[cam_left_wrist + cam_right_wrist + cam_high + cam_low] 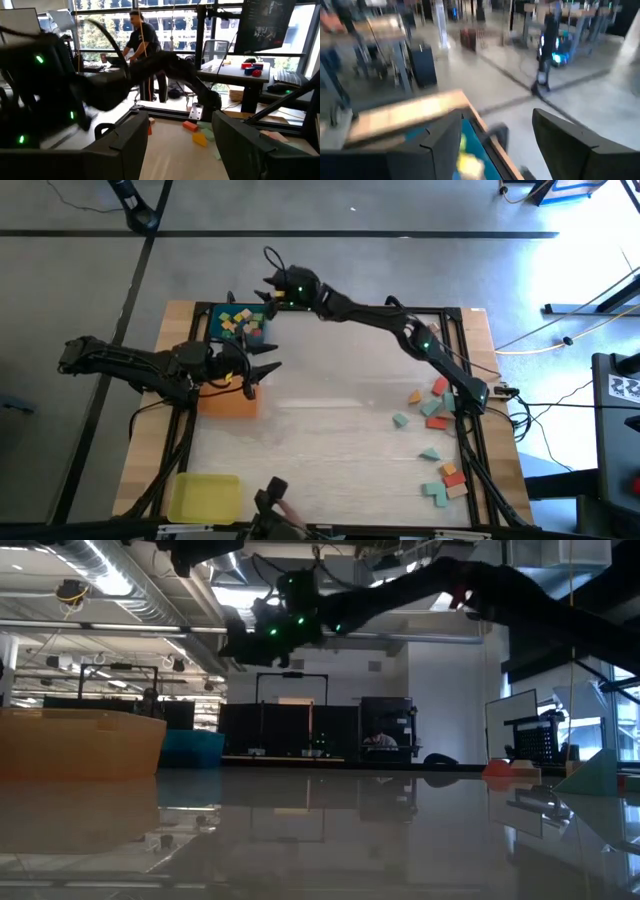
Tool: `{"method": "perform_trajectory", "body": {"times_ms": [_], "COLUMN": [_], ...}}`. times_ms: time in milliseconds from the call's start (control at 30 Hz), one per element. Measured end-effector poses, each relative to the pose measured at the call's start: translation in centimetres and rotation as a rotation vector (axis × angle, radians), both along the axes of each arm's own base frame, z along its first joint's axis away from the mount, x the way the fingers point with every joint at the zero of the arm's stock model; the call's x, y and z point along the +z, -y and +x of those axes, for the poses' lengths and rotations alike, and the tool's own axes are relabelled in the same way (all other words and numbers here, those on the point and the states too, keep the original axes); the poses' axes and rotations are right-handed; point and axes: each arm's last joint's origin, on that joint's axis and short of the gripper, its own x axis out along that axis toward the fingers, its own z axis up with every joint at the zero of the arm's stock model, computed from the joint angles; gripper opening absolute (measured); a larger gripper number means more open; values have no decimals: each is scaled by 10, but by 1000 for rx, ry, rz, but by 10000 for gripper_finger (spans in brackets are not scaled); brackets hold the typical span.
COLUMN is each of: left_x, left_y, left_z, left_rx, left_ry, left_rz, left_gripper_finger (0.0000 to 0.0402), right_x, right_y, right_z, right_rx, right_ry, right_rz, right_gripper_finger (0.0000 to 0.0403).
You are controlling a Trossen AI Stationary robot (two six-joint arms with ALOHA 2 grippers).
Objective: Sort blocks by size
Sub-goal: Put the yellow cube block into the blue bin
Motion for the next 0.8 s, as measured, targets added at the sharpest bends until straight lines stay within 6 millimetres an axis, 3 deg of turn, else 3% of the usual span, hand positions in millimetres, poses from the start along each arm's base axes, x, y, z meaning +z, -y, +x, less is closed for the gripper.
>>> {"method": "perform_trajectory", "body": {"times_ms": [100,267,533,800], "left_x": [-1,-1,-1,-1], "left_y": [0,0,0,0], "left_z": [0,0,0,0], "left_rx": [-1,0,-1,0], "left_ry": [-8,-5,-5,-8], "left_rz": [-3,-8,-7,5], "left_gripper_finger": [205,205,205,205], "right_x": [25,88,144,164], "right_y": [0,-13,-56,-112], "right_z": [-15,-52,-116,-155], "right_rx": [-3,7,82,155], "right_ry": [-82,-192,-470,-674], "right_rz": [-28,-93,-69,12], "right_gripper_finger": [239,239,239,239]}}
